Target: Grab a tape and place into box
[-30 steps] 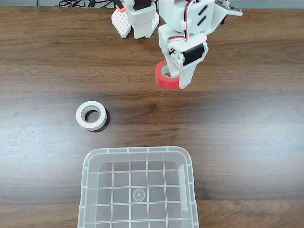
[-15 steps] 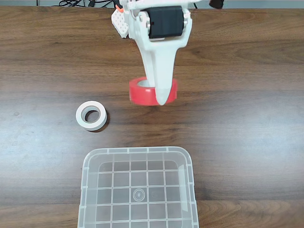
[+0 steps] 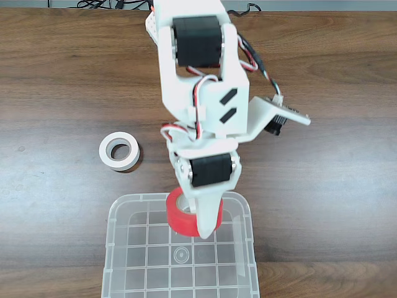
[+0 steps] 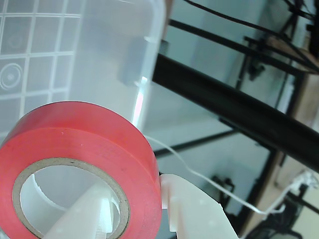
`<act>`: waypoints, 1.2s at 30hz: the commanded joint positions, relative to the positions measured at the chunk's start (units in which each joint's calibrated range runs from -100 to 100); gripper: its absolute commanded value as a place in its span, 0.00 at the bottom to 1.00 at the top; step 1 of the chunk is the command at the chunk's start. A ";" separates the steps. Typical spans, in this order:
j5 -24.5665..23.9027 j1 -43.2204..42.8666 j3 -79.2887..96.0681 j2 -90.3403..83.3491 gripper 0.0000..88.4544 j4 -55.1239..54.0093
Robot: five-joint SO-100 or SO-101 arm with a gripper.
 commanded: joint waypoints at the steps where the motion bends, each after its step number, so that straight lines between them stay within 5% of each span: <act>1: 0.19 0.92 -9.62 4.85 0.06 -2.93; 9: 0.19 1.72 -9.53 9.60 0.06 -4.30; 17: 0.09 2.96 -9.35 9.76 0.23 -2.07; 36: 1.51 4.21 -10.32 13.22 0.24 8.37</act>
